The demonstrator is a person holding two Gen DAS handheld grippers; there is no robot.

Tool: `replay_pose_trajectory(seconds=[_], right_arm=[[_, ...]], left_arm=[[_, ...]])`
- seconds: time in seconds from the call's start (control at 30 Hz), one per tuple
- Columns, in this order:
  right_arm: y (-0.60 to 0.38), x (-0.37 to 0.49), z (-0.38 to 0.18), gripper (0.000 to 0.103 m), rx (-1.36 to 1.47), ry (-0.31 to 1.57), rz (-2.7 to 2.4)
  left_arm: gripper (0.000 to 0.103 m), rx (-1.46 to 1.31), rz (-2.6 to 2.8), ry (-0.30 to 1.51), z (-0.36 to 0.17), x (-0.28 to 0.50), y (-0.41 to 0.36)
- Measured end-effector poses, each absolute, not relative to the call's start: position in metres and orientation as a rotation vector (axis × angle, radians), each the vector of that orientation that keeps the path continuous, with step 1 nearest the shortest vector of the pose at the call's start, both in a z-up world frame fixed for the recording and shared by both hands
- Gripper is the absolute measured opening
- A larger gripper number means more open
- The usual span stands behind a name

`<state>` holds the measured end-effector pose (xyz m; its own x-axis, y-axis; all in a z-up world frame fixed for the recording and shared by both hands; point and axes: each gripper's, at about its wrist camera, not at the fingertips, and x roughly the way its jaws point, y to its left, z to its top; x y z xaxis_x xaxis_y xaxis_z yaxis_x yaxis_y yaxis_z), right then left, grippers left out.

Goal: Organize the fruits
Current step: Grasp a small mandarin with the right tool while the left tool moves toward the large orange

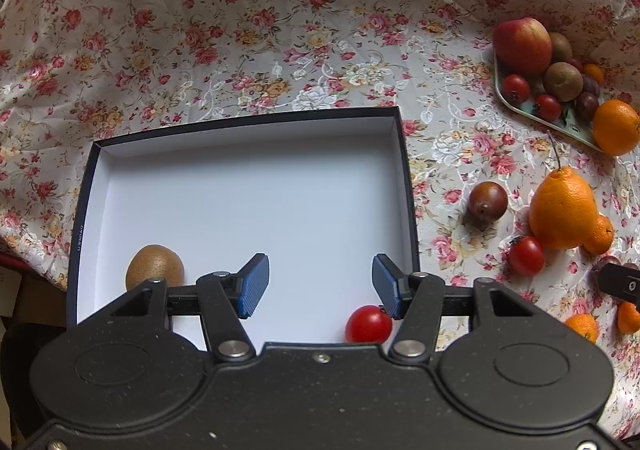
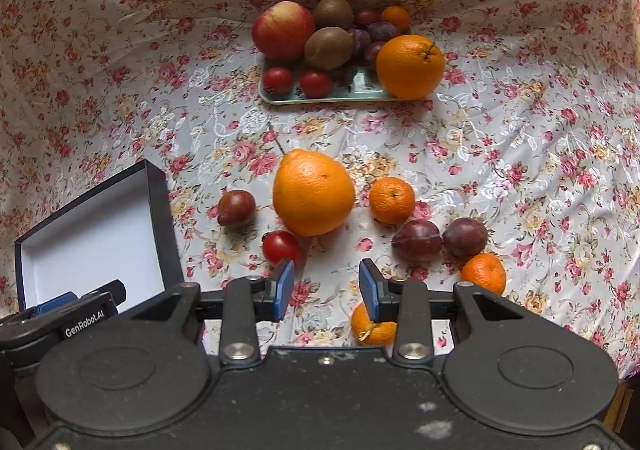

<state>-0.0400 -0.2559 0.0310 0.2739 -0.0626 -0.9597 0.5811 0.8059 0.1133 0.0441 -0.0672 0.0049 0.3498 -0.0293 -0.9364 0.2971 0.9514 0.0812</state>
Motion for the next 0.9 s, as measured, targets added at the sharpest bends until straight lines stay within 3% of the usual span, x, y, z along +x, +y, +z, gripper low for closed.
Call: replay_pose_trajectory(seconds=[0.43,0.9], right_arm=[[-0.338,-0.102,0.004,0.038,0.673,1.277,-0.636],[-0.375,-0.142,-0.010,0.039,0.868,1.144,-0.858]], left_arm=[[0.061,0.317,-0.395,1.223,0.005,0.014,-0.147],[0.061,0.368,-0.502,1.232,0.008,0.025,-0.207]])
